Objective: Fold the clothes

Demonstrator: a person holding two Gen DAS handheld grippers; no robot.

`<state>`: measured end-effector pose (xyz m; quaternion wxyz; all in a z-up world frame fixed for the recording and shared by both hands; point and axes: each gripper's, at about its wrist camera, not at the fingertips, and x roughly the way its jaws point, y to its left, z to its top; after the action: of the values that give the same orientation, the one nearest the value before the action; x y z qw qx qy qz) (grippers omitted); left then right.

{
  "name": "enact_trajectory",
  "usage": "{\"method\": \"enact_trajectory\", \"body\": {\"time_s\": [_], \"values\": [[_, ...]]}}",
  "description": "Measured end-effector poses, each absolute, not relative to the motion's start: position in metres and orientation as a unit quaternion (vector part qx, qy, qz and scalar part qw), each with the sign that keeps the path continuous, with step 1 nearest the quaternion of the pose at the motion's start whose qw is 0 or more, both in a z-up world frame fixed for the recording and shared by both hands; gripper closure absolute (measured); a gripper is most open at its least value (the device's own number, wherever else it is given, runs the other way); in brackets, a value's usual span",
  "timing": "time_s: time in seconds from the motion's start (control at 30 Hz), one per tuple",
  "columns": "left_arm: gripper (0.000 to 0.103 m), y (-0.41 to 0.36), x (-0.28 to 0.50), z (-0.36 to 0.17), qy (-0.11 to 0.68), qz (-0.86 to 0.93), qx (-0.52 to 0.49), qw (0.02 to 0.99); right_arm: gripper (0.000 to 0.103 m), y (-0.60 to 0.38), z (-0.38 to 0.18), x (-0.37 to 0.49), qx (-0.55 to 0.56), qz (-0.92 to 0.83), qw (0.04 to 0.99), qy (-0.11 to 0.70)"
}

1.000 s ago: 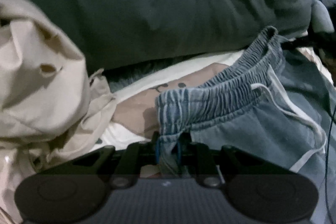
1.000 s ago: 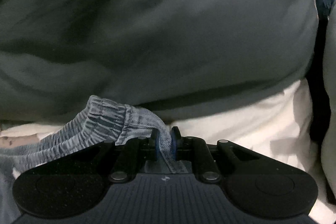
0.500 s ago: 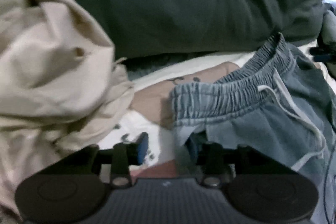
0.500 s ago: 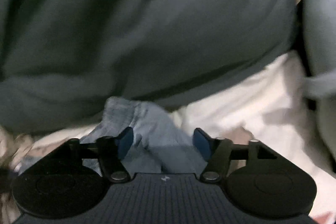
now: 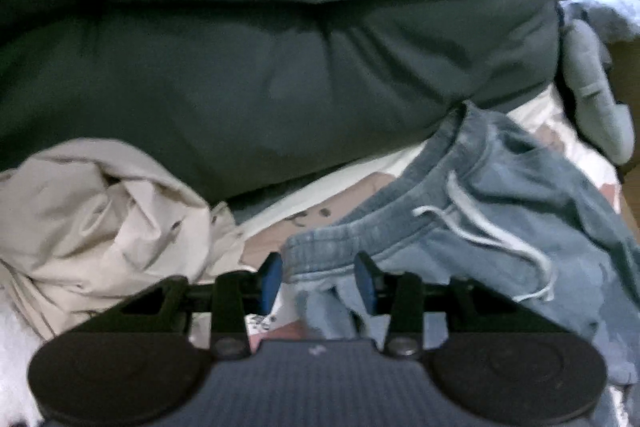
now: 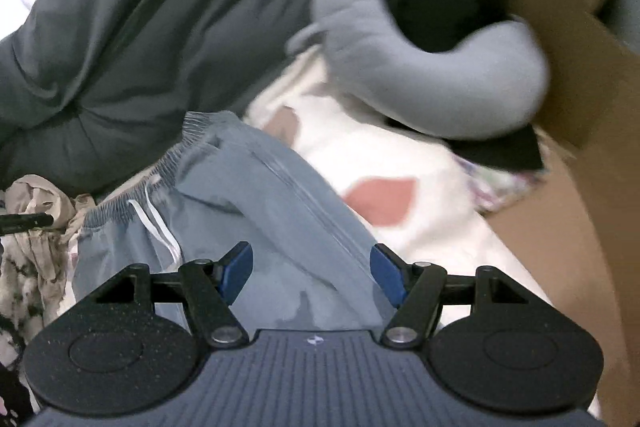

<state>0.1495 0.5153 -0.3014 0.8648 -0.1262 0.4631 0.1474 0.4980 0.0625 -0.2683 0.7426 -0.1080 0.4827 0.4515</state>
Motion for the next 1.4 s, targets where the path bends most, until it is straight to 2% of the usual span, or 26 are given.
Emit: {"method": "enact_trajectory", "body": {"time_s": [0.23, 0.5, 1.0, 1.4], "values": [[0.054, 0.478, 0.173, -0.255, 0.452, 0.124, -0.092, 0.878, 0.032, -0.018, -0.246, 0.48, -0.084, 0.431, 0.768, 0.467], [0.047, 0.427, 0.233, -0.222, 0.449, 0.079, -0.055, 0.888, 0.032, -0.13, -0.233, 0.435, -0.057, 0.377, 0.81, 0.446], [0.047, 0.28, 0.365, -0.222, 0.477, -0.008, -0.043, 0.878, 0.032, -0.285, -0.263, 0.358, -0.029, 0.259, 0.853, 0.452], [0.044, 0.17, 0.404, -0.242, 0.491, -0.03, -0.037, 0.87, 0.032, -0.327, -0.289, 0.309, -0.007, 0.226, 0.869, 0.439]]}}
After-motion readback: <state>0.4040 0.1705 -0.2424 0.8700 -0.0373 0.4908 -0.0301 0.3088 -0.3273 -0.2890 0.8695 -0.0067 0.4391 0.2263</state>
